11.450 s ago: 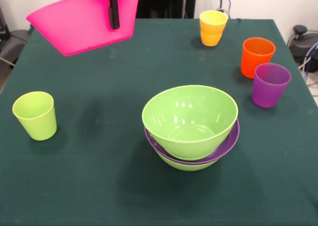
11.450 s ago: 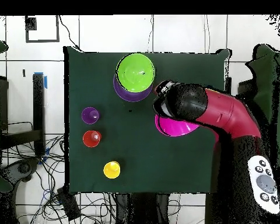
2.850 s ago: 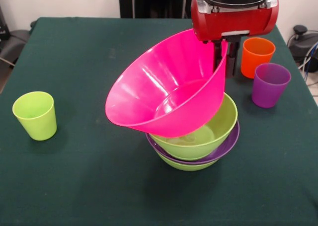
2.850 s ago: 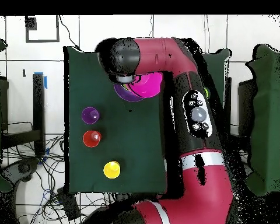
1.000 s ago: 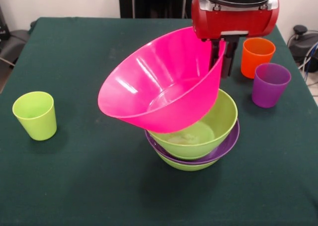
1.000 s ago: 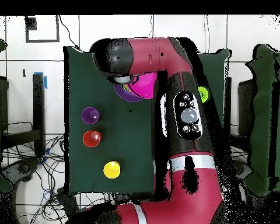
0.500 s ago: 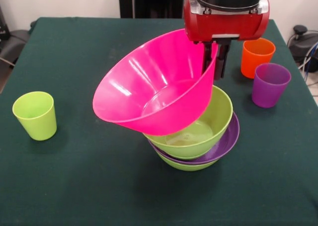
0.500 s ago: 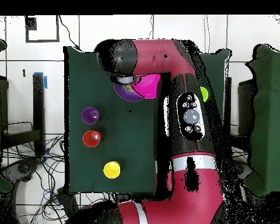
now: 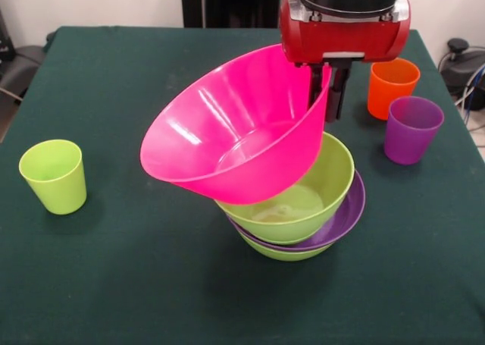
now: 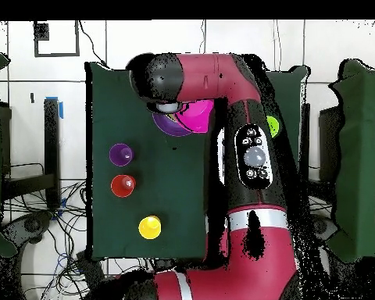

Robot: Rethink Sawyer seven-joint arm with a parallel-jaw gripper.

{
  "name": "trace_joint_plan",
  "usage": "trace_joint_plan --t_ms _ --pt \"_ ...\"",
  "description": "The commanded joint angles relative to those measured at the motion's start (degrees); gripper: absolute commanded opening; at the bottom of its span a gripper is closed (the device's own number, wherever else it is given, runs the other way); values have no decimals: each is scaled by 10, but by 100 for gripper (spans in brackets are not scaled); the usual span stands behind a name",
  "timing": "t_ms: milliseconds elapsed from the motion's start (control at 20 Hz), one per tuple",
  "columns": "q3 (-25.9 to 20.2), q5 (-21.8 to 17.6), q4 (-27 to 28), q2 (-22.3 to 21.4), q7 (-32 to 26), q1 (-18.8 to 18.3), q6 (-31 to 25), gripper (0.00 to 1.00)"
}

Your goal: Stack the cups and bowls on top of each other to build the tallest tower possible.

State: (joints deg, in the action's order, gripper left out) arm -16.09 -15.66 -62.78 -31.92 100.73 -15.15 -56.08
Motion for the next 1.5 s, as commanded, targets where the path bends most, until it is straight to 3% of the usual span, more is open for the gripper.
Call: trace_joint_plan --t_ms 50,1350,1400,1500 --pt "9 13 8 -5 106 22 27 0" --pt "58 46 14 1 120 52 45 0" --pt "60 48 15 1 120 53 45 100" --pt "63 50 12 1 122 54 49 100"
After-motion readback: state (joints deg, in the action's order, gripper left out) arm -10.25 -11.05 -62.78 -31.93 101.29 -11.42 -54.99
